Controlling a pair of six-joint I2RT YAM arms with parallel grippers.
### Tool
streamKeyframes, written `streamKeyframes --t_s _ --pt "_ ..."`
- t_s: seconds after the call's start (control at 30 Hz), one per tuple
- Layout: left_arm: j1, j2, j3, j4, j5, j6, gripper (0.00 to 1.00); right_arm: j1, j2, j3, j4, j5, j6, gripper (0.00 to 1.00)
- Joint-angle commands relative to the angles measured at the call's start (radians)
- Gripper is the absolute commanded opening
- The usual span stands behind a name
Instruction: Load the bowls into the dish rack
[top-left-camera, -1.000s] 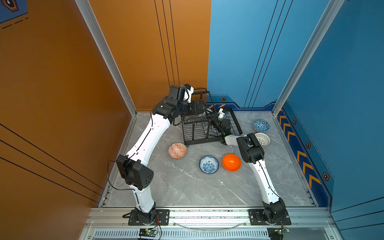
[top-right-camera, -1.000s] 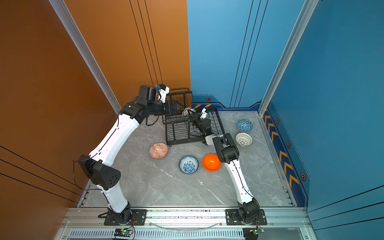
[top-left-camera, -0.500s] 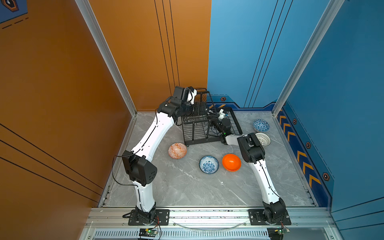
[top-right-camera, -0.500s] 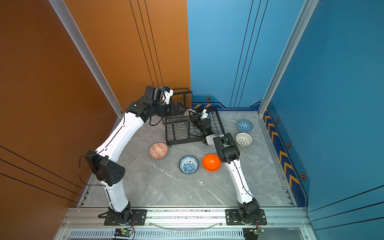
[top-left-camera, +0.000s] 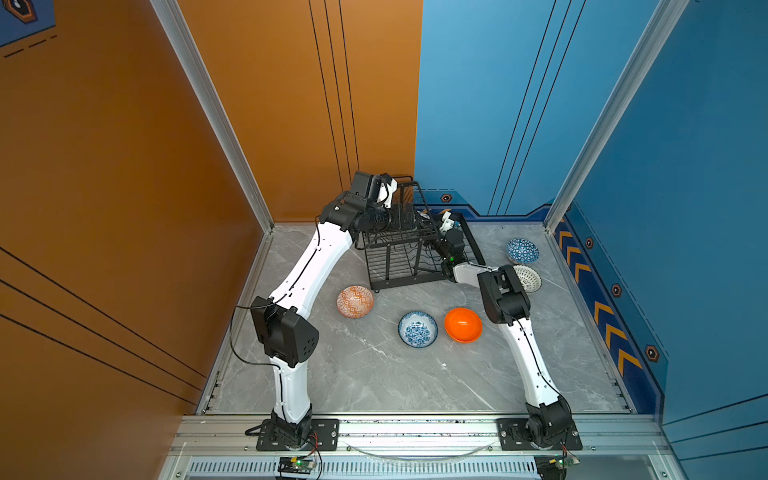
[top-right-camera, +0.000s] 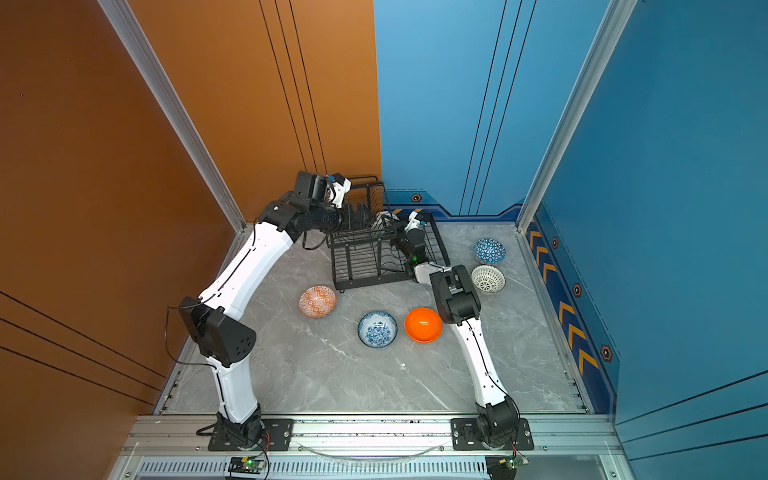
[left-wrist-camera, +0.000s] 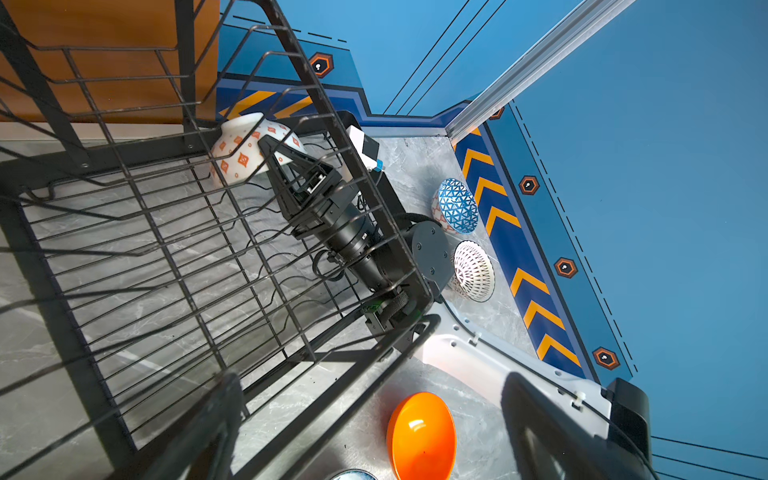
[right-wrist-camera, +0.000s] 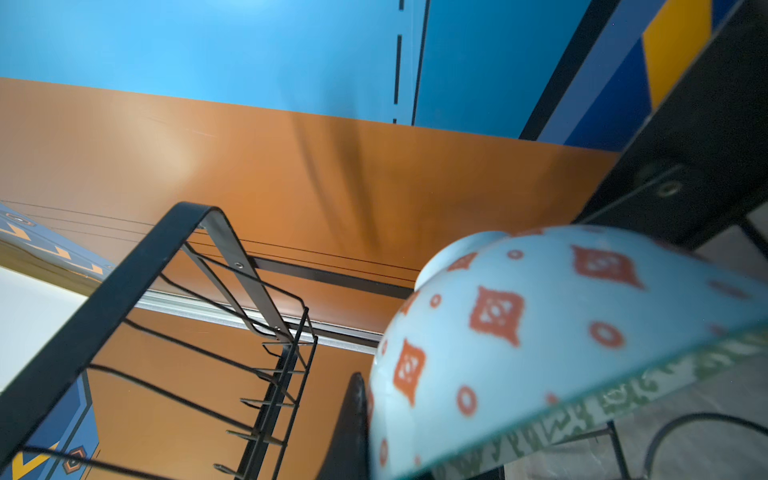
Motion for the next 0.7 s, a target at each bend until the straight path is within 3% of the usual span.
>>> streamKeyframes --t_s 0.0,0.67 --pt "-0.01 0.009 0.021 -0.031 0.018 0.002 0.98 -0.007 0.026 0.031 0.014 0.01 -0.03 0.0" --pt "-0.033 0.007 -0.019 -0.079 0.005 -0.004 0.98 0.018 -0.005 -0.091 -0.005 0.028 0.001 0.0"
